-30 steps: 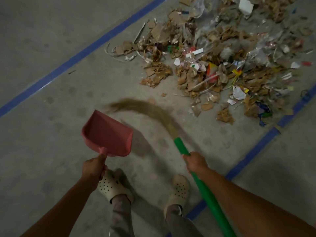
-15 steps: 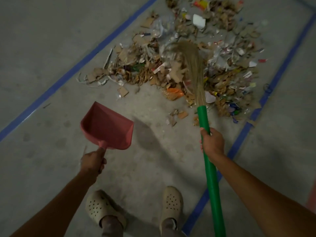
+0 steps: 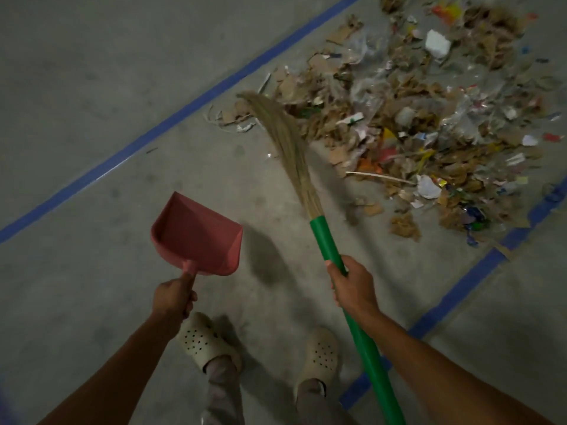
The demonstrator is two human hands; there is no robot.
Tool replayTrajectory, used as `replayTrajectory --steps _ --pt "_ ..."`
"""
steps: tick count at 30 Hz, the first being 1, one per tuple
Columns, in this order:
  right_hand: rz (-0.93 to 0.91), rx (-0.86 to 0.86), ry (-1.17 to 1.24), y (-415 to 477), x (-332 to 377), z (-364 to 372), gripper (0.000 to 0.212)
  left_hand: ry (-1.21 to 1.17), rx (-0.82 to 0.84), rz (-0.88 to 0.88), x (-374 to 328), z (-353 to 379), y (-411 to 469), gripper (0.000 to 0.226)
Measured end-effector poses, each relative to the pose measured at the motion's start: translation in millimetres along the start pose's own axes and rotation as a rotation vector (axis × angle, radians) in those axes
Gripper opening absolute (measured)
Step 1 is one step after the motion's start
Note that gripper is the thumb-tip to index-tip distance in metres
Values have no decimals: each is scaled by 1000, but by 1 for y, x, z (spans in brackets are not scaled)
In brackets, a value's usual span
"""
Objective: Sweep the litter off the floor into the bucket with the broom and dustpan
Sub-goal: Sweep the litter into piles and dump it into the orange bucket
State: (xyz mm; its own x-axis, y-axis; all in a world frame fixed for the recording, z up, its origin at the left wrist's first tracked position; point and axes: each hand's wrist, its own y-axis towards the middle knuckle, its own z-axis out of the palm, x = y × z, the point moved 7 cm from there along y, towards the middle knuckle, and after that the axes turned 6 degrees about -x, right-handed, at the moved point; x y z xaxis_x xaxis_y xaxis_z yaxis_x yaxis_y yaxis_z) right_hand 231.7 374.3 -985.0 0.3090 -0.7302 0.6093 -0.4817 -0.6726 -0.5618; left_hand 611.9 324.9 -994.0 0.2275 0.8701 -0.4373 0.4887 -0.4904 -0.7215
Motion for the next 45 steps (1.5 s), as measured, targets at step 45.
replayTrajectory --steps 45 --pt "-153 165 -305 -32 174 282 28 -202 -23 -91 17 -169 164 55"
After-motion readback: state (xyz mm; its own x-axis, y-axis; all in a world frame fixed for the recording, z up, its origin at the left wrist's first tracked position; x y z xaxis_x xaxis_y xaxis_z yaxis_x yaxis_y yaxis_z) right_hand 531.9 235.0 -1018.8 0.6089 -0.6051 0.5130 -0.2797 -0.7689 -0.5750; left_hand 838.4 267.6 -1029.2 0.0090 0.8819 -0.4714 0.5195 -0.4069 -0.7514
